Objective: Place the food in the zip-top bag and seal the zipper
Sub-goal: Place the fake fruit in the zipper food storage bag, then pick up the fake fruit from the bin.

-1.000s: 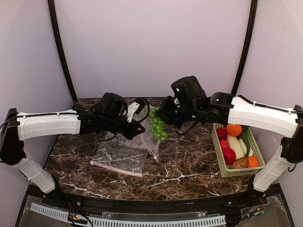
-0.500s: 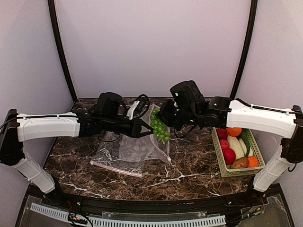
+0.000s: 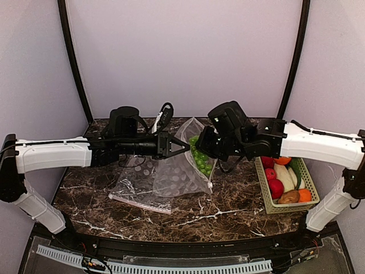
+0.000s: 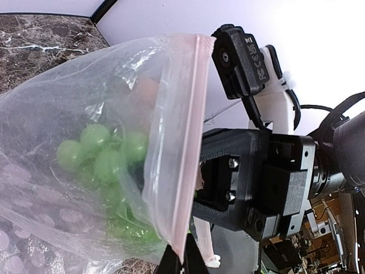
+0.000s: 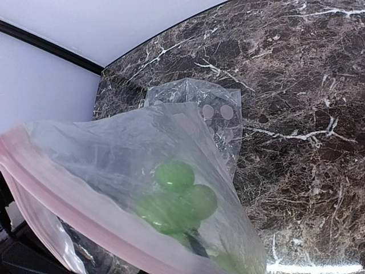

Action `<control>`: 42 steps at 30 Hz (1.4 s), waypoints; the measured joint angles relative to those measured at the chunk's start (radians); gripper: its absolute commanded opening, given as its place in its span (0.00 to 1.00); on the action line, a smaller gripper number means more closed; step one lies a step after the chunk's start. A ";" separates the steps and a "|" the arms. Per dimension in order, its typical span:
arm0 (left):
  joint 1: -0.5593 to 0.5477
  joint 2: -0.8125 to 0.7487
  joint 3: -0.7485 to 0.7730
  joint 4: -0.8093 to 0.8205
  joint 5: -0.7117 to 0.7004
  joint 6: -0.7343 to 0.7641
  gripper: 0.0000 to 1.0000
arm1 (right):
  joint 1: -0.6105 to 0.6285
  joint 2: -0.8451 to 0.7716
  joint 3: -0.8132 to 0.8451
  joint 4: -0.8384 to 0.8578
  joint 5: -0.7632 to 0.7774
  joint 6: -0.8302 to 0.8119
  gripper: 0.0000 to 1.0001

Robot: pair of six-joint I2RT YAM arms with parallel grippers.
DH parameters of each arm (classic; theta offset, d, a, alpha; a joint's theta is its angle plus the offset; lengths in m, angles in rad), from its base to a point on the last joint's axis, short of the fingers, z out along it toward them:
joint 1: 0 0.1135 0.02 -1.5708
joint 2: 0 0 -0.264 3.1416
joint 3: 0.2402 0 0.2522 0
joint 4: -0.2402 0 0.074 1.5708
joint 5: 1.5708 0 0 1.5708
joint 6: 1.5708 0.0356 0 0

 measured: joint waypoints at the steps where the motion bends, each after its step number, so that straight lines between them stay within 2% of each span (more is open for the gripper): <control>1: 0.000 0.000 0.000 0.008 0.001 -0.008 0.01 | 0.002 -0.003 0.000 -0.005 0.000 -0.016 0.01; 3: 0.000 0.000 0.000 0.014 0.003 -0.018 0.01 | 0.008 -0.006 0.002 -0.019 0.000 -0.048 0.10; 6: 0.000 0.000 0.000 0.013 0.003 -0.026 0.01 | 0.020 -0.006 0.012 -0.039 0.002 -0.095 0.31; 14: 0.000 0.000 -0.005 -0.003 0.001 -0.027 0.01 | 0.040 -0.021 0.023 -0.071 0.006 -0.171 0.58; 20: 0.004 0.000 -0.010 -0.023 -0.008 -0.024 0.01 | 0.040 -0.068 0.023 -0.076 -0.002 -0.211 0.66; 23: 0.008 0.000 -0.015 -0.023 -0.015 -0.024 0.01 | 0.040 -0.110 0.010 -0.061 -0.016 -0.241 0.74; 28: 0.016 -0.006 -0.037 -0.031 -0.043 -0.005 0.01 | 0.041 -0.216 -0.059 0.010 -0.086 -0.314 0.82; 33: 0.016 -0.056 -0.082 -0.107 -0.116 0.043 0.01 | 0.042 -0.346 -0.125 0.029 -0.111 -0.378 0.91; 37: 0.016 -0.116 -0.124 -0.156 -0.167 0.085 0.01 | 0.041 -0.453 -0.154 -0.029 -0.051 -0.410 0.95; 42: 0.016 -0.183 -0.186 -0.202 -0.212 0.124 0.01 | -0.010 -0.503 -0.155 -0.214 0.032 -0.405 0.98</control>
